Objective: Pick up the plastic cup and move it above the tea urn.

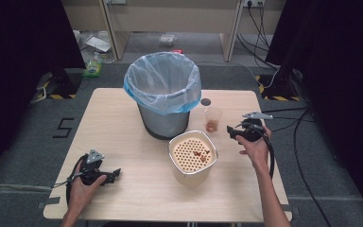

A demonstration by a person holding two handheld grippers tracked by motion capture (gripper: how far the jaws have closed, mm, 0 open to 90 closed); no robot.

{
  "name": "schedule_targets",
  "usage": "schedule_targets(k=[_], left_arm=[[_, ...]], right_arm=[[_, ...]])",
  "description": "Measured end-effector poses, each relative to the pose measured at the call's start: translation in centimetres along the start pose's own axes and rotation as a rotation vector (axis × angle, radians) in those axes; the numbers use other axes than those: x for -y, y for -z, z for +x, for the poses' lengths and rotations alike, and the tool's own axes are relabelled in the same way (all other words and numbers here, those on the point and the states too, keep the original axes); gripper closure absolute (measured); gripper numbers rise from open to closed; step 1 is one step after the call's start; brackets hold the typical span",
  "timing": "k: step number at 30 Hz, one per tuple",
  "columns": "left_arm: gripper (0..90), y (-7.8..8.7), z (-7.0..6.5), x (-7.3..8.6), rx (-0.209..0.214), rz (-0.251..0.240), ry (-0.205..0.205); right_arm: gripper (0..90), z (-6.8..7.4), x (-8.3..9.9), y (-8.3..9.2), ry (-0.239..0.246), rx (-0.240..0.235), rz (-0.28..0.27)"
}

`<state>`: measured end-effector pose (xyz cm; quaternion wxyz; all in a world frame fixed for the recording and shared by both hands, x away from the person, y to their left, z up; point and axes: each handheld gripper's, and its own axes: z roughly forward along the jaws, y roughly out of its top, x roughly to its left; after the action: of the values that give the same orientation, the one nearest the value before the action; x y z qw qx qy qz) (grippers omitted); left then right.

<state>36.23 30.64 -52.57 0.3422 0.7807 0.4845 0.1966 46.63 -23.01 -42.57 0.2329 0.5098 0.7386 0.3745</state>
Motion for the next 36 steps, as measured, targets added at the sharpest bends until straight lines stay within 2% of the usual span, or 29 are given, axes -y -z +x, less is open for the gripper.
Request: schedule_targets(k=[1, 8, 17, 19, 20, 28, 36], left_arm=[[0.0, 0.0, 0.0, 0.0, 0.0, 0.0, 0.0], [0.0, 0.0, 0.0, 0.0, 0.0, 0.001, 0.0], [0.0, 0.0, 0.0, 0.0, 0.0, 0.0, 0.0], [0.0, 0.0, 0.0, 0.0, 0.0, 0.0, 0.0], [0.0, 0.0, 0.0, 0.0, 0.0, 0.0, 0.0], [0.0, 0.0, 0.0, 0.0, 0.0, 0.0, 0.0], [0.0, 0.0, 0.0, 0.0, 0.0, 0.0, 0.0]], right_arm=[[36.0, -0.1, -0.7, -0.4, -0.009, 0.0, -0.006], [39.1, 0.2, -2.8, -1.8, -0.027, -0.005, -0.012], [41.4, 0.9, -4.9, -3.6, -0.014, 0.003, 0.004], [43.2, 1.2, -5.4, -4.1, -0.007, 0.008, 0.016], [43.7, 1.4, -5.7, -4.7, -0.003, 0.015, 0.041], [48.6, 2.1, -6.2, -6.4, 0.011, 0.027, 0.073], [57.1, 1.3, -5.7, -8.4, -0.014, 0.041, 0.143]])
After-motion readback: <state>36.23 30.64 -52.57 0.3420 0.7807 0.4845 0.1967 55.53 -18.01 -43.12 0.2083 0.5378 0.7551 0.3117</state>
